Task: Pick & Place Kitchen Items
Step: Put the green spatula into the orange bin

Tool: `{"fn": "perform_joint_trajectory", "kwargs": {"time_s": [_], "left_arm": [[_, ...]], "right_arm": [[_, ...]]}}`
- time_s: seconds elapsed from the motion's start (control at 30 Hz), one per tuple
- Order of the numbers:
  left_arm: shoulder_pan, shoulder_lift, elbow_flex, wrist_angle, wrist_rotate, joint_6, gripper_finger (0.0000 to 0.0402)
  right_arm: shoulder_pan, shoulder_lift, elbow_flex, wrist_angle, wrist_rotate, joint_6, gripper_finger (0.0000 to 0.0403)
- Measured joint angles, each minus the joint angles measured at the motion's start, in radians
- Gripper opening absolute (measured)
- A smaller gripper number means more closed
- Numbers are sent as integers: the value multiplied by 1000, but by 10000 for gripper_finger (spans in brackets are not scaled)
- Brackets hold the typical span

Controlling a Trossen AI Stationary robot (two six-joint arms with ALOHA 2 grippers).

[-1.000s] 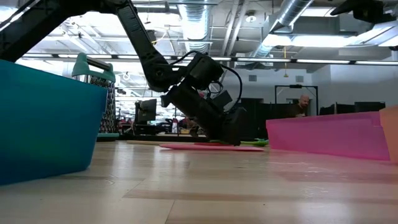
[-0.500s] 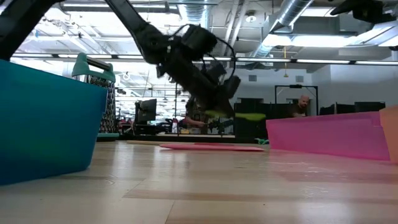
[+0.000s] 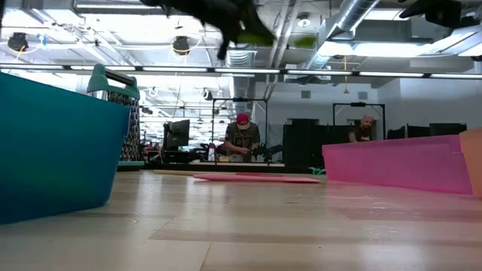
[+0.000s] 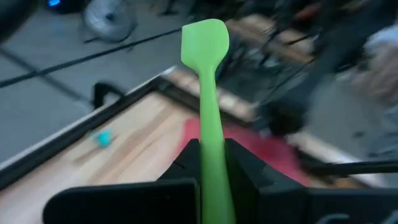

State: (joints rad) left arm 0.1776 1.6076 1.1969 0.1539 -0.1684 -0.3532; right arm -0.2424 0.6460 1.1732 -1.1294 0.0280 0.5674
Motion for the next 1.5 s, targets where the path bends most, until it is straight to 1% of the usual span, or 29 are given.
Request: {"fn": "perform_joint_trajectory", "kwargs": {"time_s": [0.17,0.33,0.5,0.63,0.67,0.77,0.83,0.93,1.1,1.2,1.27,1.37,1.5], "left_arm": [[-31,-181,1,-2,81,-43,20],[-78,-328,1,-2,117,-128,21],[-167,-446,1,-3,117,-181,20],[-252,-514,1,5,128,-233,20],[-273,-528,2,11,121,-244,20],[-339,-556,1,50,48,-264,20],[-374,-567,1,88,8,-237,20],[-404,-581,1,97,-23,-199,20],[-417,-580,2,95,-44,-196,20],[-417,-563,2,98,-68,-152,20],[-417,-534,2,94,-93,-136,20],[-416,-469,2,90,-95,-123,20],[-418,-345,2,91,-98,-131,20]], "right_arm": [[0,0,0,1,2,0,144],[0,1,0,14,2,0,142],[0,2,0,19,3,0,145],[0,2,0,19,2,0,145],[0,2,0,19,3,0,145],[0,2,0,19,3,1,142],[0,2,0,19,3,1,141],[0,2,0,20,3,1,142],[0,2,0,19,2,17,147],[0,2,0,12,1,17,148],[0,1,0,6,1,17,148],[0,1,0,4,-1,17,146],[0,1,0,4,-1,40,143]]}}
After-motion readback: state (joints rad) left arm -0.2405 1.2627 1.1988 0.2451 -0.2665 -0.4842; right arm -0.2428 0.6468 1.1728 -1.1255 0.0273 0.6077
